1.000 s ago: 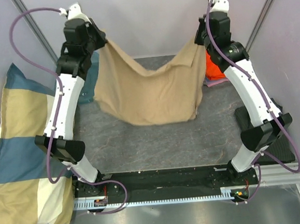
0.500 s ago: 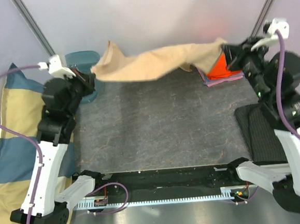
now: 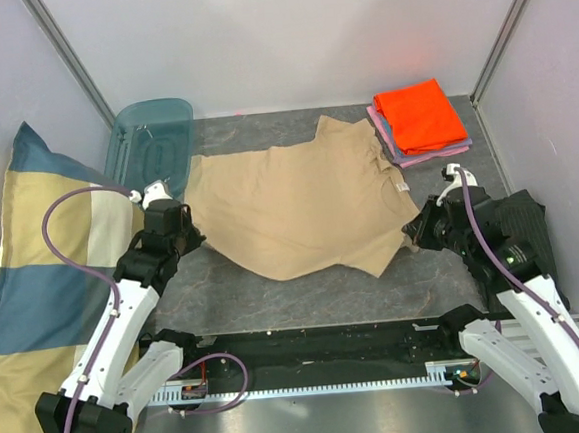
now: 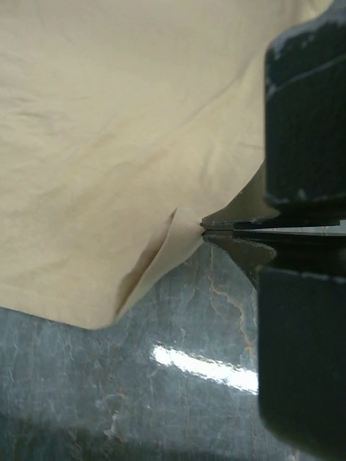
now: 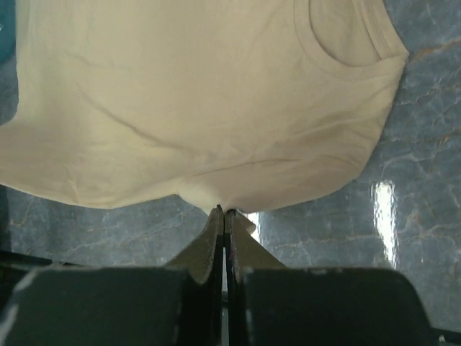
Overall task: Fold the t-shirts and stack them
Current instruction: Flatten out the tshirt
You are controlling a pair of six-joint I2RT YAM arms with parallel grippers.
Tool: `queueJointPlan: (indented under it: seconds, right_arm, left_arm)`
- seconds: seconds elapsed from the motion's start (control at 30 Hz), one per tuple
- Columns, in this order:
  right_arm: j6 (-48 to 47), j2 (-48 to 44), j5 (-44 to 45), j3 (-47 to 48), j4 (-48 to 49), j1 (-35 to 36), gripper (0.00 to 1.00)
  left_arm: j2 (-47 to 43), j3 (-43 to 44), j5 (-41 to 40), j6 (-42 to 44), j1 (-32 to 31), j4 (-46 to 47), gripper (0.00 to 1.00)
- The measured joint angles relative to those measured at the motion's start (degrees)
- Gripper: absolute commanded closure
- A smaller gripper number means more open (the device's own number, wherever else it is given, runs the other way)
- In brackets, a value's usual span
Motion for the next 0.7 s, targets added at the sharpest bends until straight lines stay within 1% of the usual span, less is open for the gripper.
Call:
queueJointPlan:
  seconds: [0.17, 0.3, 0.53, 0.7]
  right_arm:
    - [3.4, -2.7, -0.2, -0.3, -3.7, 0.0, 1.00]
    - [4.7, -2.9, -0.5, -0.8, -5.9, 0.0, 1.00]
    - [5.9, -3.5, -2.8, -5.9, -9.0, 0.0, 1.00]
    - [5.9, -3.6, -3.3, -7.4, -11.3, 0.0, 1.00]
  left_arm:
    - [0.0, -2.3, -2.3, -1.4, 0.0, -1.7, 0.98]
    - [0.7, -4.2, -3.1, -2.9, 0.0, -3.0, 0.98]
    - [1.0, -8.4, -3.9, -6.3, 0.0, -4.6, 0.98]
    - [-0.4, -9.9, -4.2, -8.8, 0.0, -6.2, 0.98]
